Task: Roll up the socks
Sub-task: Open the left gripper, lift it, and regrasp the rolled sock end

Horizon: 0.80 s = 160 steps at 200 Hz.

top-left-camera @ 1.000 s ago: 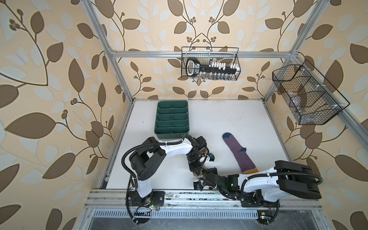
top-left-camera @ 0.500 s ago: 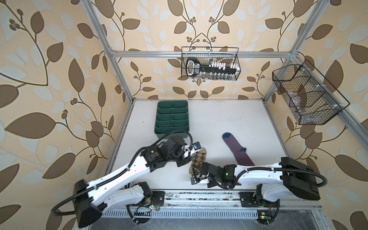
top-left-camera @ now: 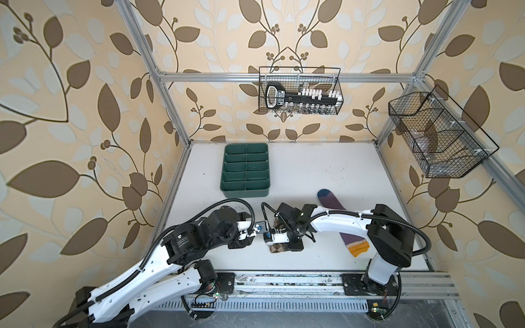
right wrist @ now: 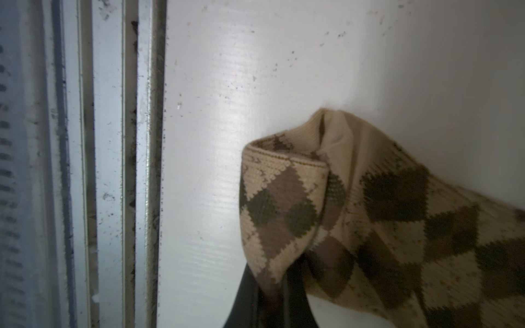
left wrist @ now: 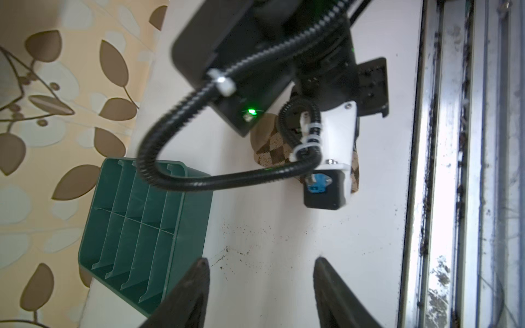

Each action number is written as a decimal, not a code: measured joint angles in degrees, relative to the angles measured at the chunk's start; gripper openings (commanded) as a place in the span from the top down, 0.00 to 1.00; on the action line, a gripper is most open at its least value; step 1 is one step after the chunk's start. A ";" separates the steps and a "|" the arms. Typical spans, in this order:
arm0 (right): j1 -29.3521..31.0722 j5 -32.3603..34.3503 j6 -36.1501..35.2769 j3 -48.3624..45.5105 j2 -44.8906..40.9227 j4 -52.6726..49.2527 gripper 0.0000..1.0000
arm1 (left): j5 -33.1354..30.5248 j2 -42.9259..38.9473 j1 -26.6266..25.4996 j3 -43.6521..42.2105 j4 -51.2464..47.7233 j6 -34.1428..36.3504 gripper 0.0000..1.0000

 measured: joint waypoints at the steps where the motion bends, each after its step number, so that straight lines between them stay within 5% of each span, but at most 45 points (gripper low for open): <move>1: -0.07 -0.07 -0.04 0.11 0.09 -0.13 0.93 | -0.22 0.11 -0.35 -0.13 0.04 0.11 0.39; 48: -3.98 -5.75 -2.14 5.70 5.38 -6.23 0.89 | -11.61 11.91 -20.44 -9.77 10.27 2.16 0.37; 129: -6.67 -10.78 -3.63 6.71 7.50 -7.34 0.88 | -17.16 36.37 -21.59 -13.00 31.12 -8.63 0.36; 160: -6.97 -11.26 -3.87 6.45 7.48 -7.13 0.87 | -21.11 40.11 -21.59 -14.97 37.20 -10.75 0.54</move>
